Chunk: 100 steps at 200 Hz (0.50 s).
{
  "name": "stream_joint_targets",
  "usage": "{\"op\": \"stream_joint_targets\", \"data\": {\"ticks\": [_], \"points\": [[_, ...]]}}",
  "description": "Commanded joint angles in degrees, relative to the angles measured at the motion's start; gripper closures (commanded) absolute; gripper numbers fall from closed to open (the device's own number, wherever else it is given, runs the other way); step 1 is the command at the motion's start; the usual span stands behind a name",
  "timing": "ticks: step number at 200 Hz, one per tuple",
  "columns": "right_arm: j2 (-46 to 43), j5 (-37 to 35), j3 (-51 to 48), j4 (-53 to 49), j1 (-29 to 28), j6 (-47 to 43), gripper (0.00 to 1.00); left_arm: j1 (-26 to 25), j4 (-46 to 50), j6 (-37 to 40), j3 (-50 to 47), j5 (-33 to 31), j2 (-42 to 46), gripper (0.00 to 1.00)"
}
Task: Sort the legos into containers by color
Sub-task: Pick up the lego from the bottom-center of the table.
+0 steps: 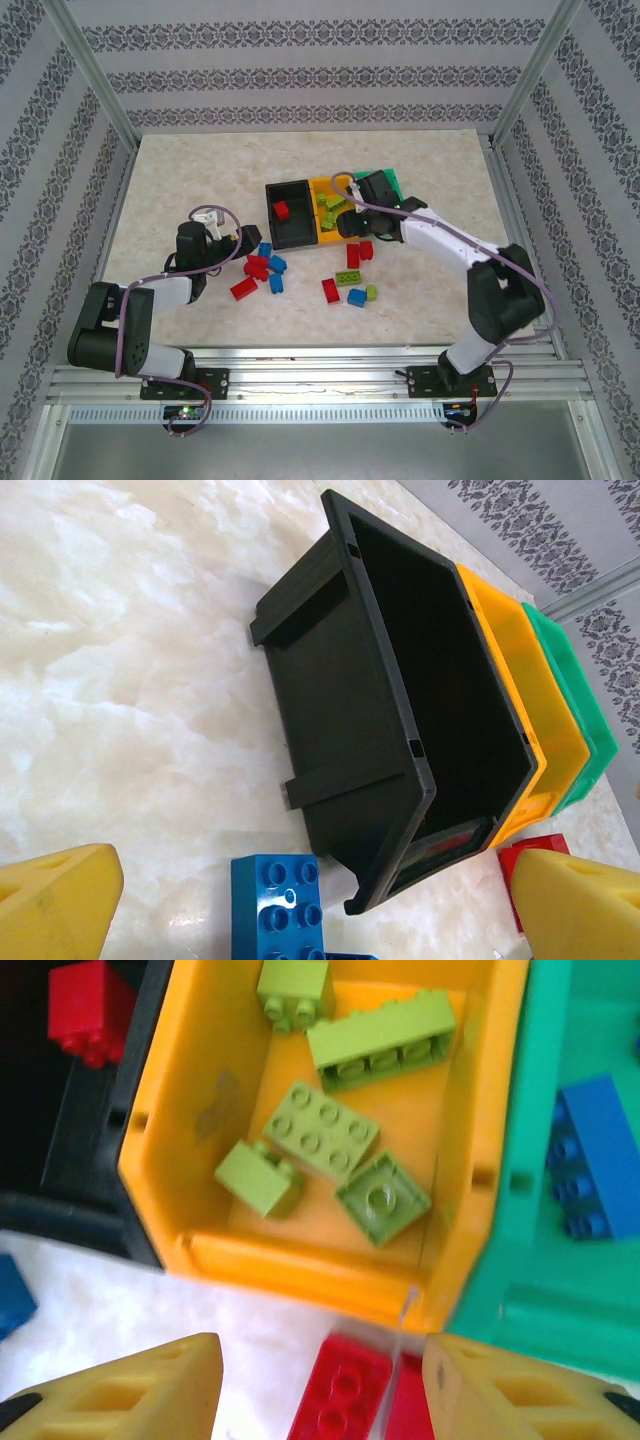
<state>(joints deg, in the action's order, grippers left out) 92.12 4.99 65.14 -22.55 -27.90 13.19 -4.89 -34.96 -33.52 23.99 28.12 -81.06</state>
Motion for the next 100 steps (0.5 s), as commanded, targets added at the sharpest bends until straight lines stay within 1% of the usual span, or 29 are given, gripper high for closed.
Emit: {"op": "stream_joint_targets", "data": {"ticks": [1,11,26,41,61,100], "points": [[-3.9,5.2,-4.0,-1.4,-0.7,0.0,0.43,-0.5,-1.5,-0.7,0.1,0.8,-0.5,0.0],[-4.2,6.7,-5.0,-3.4,-1.3,-0.5,0.42,-0.5,-1.7,-0.8,0.1,0.8,-0.6,0.0],[-3.2,6.8,-5.9,-6.6,-2.6,-0.8,0.41,-0.5,-1.7,-0.7,0.2,0.8,-0.9,0.0],[-2.2,5.6,-7.0,-8.3,-4.2,-0.7,0.39,-0.5,-1.9,-0.8,0.3,0.7,-1.3,0.0],[-1.6,3.9,-8.9,-7.8,-5.6,0.3,0.34,-0.5,-2.2,-1.0,0.3,1.0,-2.0,0.0],[0.3,0.7,-7.9,-10.5,-8.5,0.9,0.25,-0.5,-2.2,-0.8,0.3,1.0,-2.3,0.0]]}}
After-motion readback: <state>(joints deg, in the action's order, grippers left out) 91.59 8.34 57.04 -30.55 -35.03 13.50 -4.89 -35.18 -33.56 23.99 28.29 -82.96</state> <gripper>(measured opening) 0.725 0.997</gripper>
